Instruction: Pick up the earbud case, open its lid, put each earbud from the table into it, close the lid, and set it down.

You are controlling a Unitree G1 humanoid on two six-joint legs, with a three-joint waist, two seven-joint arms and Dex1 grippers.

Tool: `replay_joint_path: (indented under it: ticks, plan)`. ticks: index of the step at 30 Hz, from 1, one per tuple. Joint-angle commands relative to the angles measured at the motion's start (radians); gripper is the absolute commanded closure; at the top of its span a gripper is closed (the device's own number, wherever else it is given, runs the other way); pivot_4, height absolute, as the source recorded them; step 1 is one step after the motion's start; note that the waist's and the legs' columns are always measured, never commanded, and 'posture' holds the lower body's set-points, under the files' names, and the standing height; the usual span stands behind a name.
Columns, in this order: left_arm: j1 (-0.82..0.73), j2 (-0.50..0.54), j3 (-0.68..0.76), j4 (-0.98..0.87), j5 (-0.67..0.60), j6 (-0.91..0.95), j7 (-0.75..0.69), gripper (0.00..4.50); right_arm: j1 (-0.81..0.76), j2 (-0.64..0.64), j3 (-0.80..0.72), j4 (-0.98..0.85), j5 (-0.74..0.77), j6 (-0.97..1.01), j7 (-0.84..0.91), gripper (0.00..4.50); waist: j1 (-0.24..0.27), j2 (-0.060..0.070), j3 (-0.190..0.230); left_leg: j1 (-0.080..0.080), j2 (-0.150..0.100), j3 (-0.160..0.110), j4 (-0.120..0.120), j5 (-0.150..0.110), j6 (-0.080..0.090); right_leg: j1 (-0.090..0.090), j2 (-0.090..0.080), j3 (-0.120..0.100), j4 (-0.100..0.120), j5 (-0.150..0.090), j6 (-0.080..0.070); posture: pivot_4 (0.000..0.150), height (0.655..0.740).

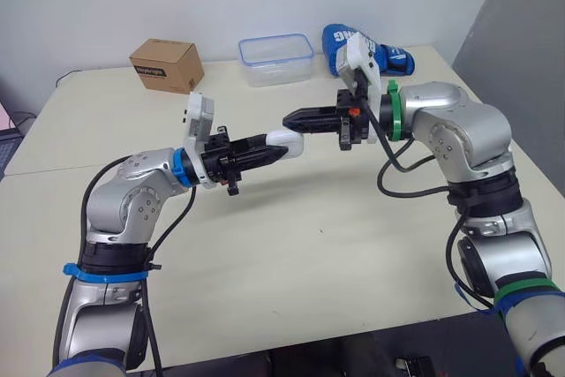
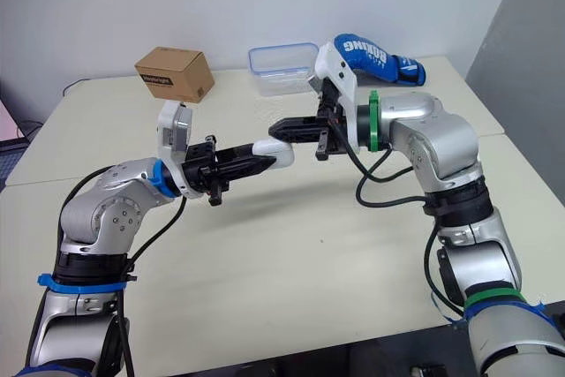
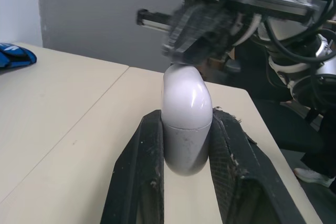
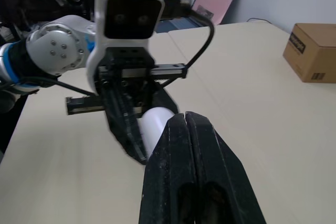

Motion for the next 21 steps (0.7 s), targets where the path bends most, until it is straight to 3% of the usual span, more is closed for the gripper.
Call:
replay_joint_path:
  ticks: [1, 8, 14, 21]
  plan:
    - [-0.033, -0.002, 0.047, -0.009, -0.019, -0.02, 0.016, 3.74, 0.001, -0.017, 0.0, -0.046, 0.014, 0.012, 0.01, 4.48, 0.0, 0.0, 0.0, 0.0, 0.0, 0.0, 0.0, 0.0, 0.0, 0.0, 0.0, 0.0, 0.0, 0.0, 0.0, 0.15, 0.74]
    - [-0.021, 0.007, 0.048, -0.027, -0.026, 0.004, 0.023, 3.74, -0.008, -0.045, -0.019, -0.058, 0.023, 0.023, 0.021, 4.48, 0.0, 0.0, 0.0, 0.0, 0.0, 0.0, 0.0, 0.0, 0.0, 0.0, 0.0, 0.0, 0.0, 0.0, 0.0, 0.15, 0.74]
    - [-0.009, 0.042, 0.065, -0.035, -0.101, 0.216, 0.09, 3.74, 0.026, -0.219, 0.03, -0.088, -0.086, -0.167, 0.15, 4.48, 0.004, 0.0, 0.0, 0.0, 0.0, 0.0, 0.0, 0.0, 0.0, 0.0, 0.0, 0.0, -0.001, 0.0, 0.0, 0.15, 0.74]
    - [-0.042, 0.032, 0.102, 0.04, -0.175, 0.385, 0.172, 3.74, 0.073, -0.281, 0.017, -0.099, -0.104, -0.223, 0.18, 4.48, 0.0, 0.0, 0.0, 0.0, 0.0, 0.0, 0.0, 0.0, 0.0, 0.0, 0.0, 0.0, 0.0, 0.0, 0.0, 0.15, 0.74]
